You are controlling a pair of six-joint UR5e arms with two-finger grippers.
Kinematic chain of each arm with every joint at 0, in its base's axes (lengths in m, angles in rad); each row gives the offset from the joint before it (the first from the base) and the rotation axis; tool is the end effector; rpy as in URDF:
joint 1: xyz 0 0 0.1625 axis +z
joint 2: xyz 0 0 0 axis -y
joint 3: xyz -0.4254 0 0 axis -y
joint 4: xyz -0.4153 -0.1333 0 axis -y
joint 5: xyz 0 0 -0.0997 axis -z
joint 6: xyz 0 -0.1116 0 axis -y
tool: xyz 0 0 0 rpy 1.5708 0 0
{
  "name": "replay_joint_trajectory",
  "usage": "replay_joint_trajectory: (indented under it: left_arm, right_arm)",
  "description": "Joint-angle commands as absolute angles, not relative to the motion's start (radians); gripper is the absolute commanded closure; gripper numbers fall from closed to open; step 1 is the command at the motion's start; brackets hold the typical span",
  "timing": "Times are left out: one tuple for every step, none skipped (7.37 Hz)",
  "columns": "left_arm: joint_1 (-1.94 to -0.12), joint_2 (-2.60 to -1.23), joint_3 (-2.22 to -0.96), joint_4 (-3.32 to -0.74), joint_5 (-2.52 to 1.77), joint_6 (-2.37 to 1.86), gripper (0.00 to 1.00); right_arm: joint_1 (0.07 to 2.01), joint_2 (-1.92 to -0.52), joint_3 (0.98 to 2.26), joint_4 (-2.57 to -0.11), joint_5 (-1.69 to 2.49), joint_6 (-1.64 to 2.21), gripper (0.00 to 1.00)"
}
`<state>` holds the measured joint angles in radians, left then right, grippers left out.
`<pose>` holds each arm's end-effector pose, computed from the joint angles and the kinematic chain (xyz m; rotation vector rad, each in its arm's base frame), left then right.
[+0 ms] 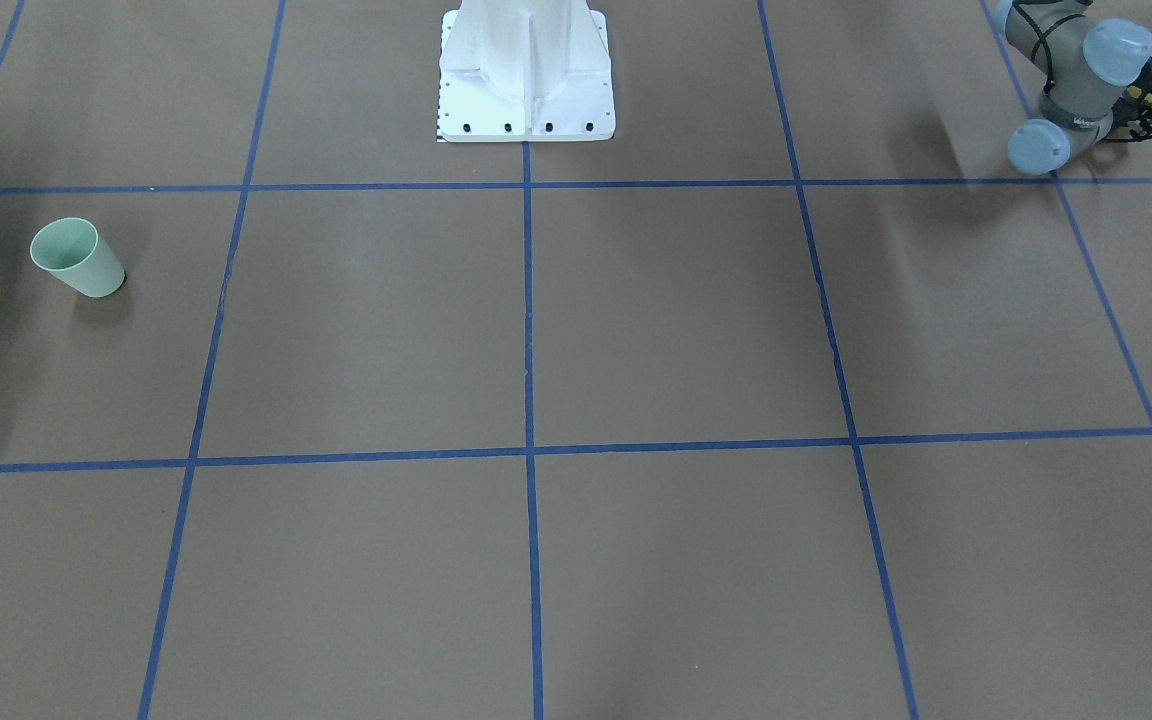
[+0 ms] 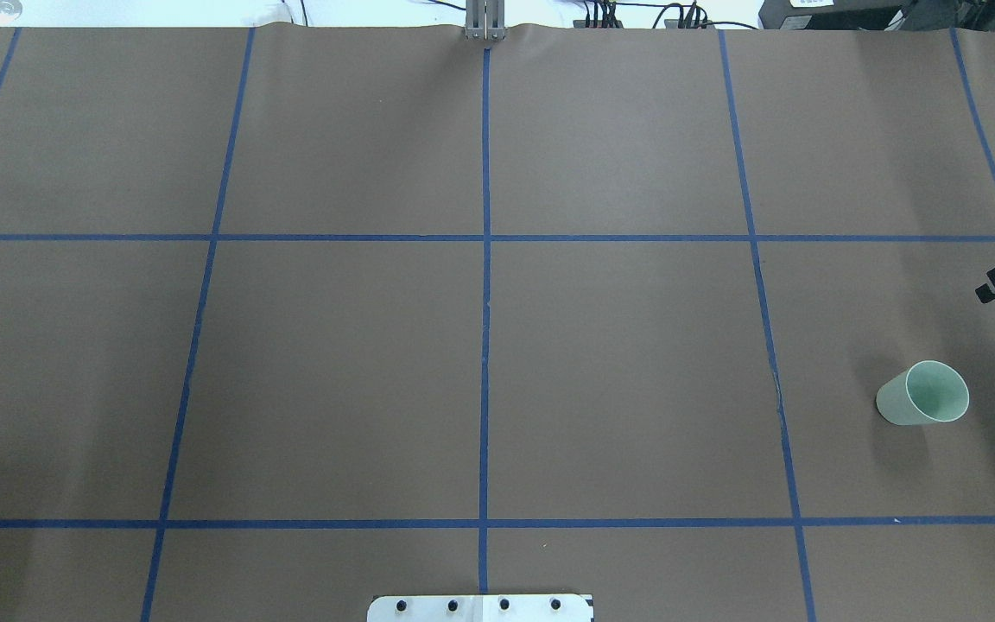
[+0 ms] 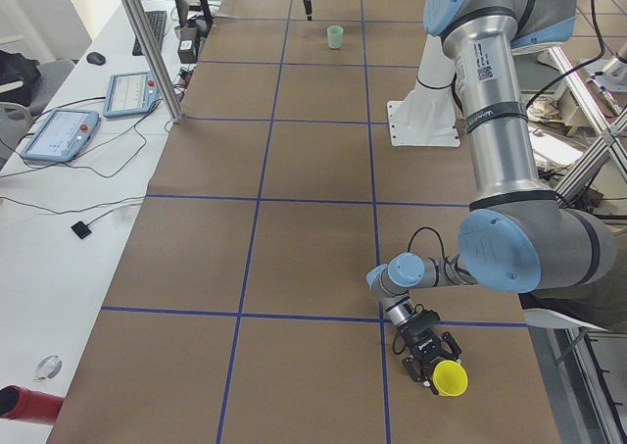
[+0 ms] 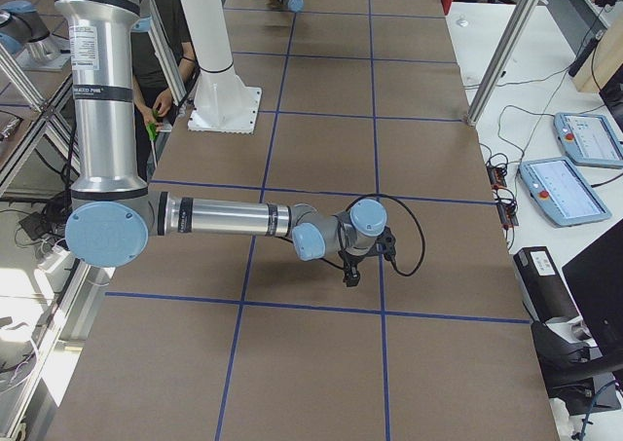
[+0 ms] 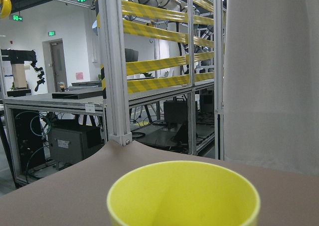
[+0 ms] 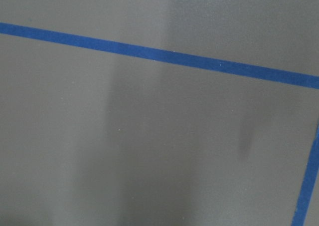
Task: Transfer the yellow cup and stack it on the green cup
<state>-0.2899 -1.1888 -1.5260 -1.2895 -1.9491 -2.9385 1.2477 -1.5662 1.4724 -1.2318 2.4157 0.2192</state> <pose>0.1919 -0.1533 0.8728 0.0548 -0.8967 -1.6942 -0.1211 -0.5185 0.6745 -0.0031 -0.8727 -0.2008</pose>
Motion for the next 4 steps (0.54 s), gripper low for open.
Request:
replay_joint_trajectory:
  left_arm:
    - [-0.281, -1.175, -1.525, -1.304, -1.944, -2.939, 0.66]
    - [-0.275, -1.143, -1.525, -1.310, -1.936, -2.933, 0.66]
    - [-0.273, -1.111, -1.525, -1.313, -1.928, -2.909, 0.66]
    - [-0.272, -1.088, -1.526, -1.310, -1.867, -2.858, 0.65]
  right_arm:
    - [1.247, -1.566, 1.476, -1.232, 2.416, 0.219, 0.00]
    - [1.249, -1.566, 1.486, -1.233, 2.416, 0.221, 0.00]
    - [1.247, -1.563, 1.486, -1.233, 2.421, 0.222, 0.00]
    - [1.249, -1.562, 1.488, -1.233, 2.430, 0.222, 0.00]
